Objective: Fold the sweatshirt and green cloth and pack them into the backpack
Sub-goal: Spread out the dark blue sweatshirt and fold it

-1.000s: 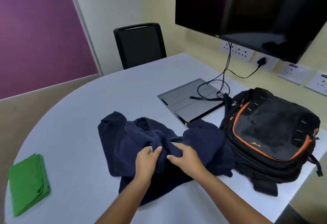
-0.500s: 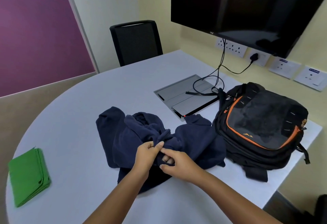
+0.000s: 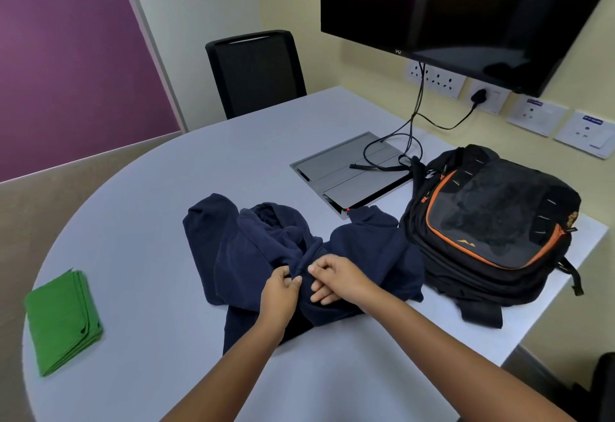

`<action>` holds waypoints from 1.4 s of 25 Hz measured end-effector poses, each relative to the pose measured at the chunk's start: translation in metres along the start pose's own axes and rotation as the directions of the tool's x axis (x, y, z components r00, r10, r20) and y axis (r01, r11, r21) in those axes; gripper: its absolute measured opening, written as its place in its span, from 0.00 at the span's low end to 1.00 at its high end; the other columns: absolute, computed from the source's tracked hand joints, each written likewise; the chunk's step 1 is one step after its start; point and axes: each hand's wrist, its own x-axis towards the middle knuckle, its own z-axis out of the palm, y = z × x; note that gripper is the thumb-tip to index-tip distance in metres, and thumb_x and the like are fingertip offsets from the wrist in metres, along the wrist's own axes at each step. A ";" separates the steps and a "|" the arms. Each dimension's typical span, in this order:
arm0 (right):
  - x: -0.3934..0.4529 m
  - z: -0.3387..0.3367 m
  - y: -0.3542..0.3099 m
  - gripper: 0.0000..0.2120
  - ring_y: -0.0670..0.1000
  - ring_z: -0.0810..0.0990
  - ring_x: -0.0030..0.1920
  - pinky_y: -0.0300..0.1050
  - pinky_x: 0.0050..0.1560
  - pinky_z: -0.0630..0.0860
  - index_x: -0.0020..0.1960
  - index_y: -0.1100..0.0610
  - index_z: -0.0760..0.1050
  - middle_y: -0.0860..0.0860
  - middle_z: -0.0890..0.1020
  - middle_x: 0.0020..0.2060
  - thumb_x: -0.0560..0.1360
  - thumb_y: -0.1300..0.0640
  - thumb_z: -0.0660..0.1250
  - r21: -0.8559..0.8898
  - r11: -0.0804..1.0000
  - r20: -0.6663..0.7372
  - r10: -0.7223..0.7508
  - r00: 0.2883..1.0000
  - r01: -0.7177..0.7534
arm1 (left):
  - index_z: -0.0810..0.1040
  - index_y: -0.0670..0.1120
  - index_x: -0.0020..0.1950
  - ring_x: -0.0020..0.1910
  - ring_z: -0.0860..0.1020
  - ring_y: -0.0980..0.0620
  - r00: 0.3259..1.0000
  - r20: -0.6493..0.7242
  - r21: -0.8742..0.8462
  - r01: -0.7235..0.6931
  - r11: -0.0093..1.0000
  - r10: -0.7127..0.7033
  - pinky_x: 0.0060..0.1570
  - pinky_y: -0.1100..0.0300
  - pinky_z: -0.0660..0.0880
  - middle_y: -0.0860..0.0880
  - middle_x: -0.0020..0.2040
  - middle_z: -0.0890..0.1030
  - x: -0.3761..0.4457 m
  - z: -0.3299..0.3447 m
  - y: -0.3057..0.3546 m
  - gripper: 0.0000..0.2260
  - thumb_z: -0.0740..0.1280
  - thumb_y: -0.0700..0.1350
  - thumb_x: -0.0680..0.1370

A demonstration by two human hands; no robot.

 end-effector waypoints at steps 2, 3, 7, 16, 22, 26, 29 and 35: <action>0.001 -0.002 -0.002 0.12 0.45 0.80 0.29 0.38 0.34 0.79 0.59 0.50 0.70 0.49 0.78 0.34 0.77 0.59 0.63 -0.158 0.979 -0.057 -0.136 0.989 0.126 | 0.66 0.46 0.51 0.36 0.72 0.54 0.997 -0.067 0.022 -0.035 0.999 0.036 0.38 0.61 0.72 0.50 0.38 0.74 -0.004 0.000 0.002 0.07 0.64 0.41 0.77; 0.002 -0.005 -0.004 0.18 0.45 0.80 0.29 0.38 0.33 0.79 0.63 0.46 0.68 0.49 0.78 0.33 0.76 0.60 0.63 -0.244 0.952 -0.031 -0.199 0.980 0.185 | 0.65 0.45 0.50 0.35 0.71 0.55 0.993 -0.083 0.054 -0.075 0.996 0.079 0.36 0.62 0.70 0.51 0.37 0.73 -0.007 0.001 0.002 0.08 0.65 0.40 0.77; 0.001 -0.009 -0.017 0.25 0.46 0.74 0.27 0.36 0.30 0.72 0.67 0.40 0.67 0.48 0.76 0.30 0.75 0.63 0.59 -0.512 0.791 0.234 -0.247 0.940 0.335 | 0.64 0.48 0.47 0.31 0.70 0.55 0.976 -0.032 0.261 -0.200 0.944 0.215 0.31 0.63 0.67 0.52 0.35 0.72 -0.018 0.003 0.004 0.09 0.63 0.38 0.76; 0.007 -0.029 -0.044 0.07 0.48 0.73 0.24 0.40 0.33 0.73 0.49 0.53 0.71 0.52 0.78 0.29 0.80 0.51 0.57 -0.463 0.807 0.089 -0.368 0.925 0.366 | 0.63 0.48 0.44 0.30 0.71 0.53 0.854 0.047 0.468 -0.478 0.743 0.519 0.31 0.58 0.68 0.53 0.32 0.71 -0.010 -0.021 0.051 0.06 0.61 0.40 0.77; 0.008 -0.041 -0.067 0.10 0.48 0.80 0.30 0.41 0.34 0.79 0.47 0.52 0.73 0.51 0.79 0.31 0.82 0.56 0.53 -0.200 0.899 0.195 -0.352 0.915 0.388 | 0.67 0.47 0.44 0.31 0.71 0.50 0.803 0.034 0.615 -0.486 0.622 0.594 0.33 0.60 0.64 0.53 0.30 0.69 -0.011 -0.023 0.083 0.03 0.59 0.39 0.75; 0.004 -0.049 -0.059 0.07 0.46 0.77 0.32 0.39 0.31 0.77 0.55 0.45 0.70 0.51 0.75 0.35 0.80 0.56 0.59 -0.035 0.984 0.482 -0.137 0.866 0.175 | 0.68 0.45 0.46 0.31 0.71 0.51 0.763 0.108 0.558 -0.576 0.597 0.637 0.33 0.58 0.67 0.53 0.29 0.71 -0.015 -0.031 0.075 0.03 0.61 0.39 0.75; 0.010 -0.043 -0.056 0.12 0.46 0.74 0.31 0.38 0.30 0.75 0.49 0.45 0.69 0.49 0.74 0.33 0.76 0.61 0.66 -0.326 0.884 0.427 -0.180 0.886 0.336 | 0.68 0.45 0.49 0.33 0.74 0.48 0.775 0.137 0.553 -0.577 0.602 0.617 0.35 0.53 0.71 0.47 0.36 0.78 -0.019 -0.035 0.070 0.03 0.61 0.41 0.77; 0.001 -0.031 -0.098 0.12 0.45 0.73 0.23 0.34 0.28 0.71 0.39 0.49 0.69 0.47 0.75 0.28 0.72 0.64 0.68 -0.181 0.891 -0.042 -0.429 0.902 0.415 | 0.63 0.49 0.50 0.33 0.74 0.50 0.736 0.013 0.440 -0.613 0.657 0.677 0.34 0.55 0.69 0.54 0.34 0.73 -0.017 -0.071 0.101 0.11 0.61 0.54 0.78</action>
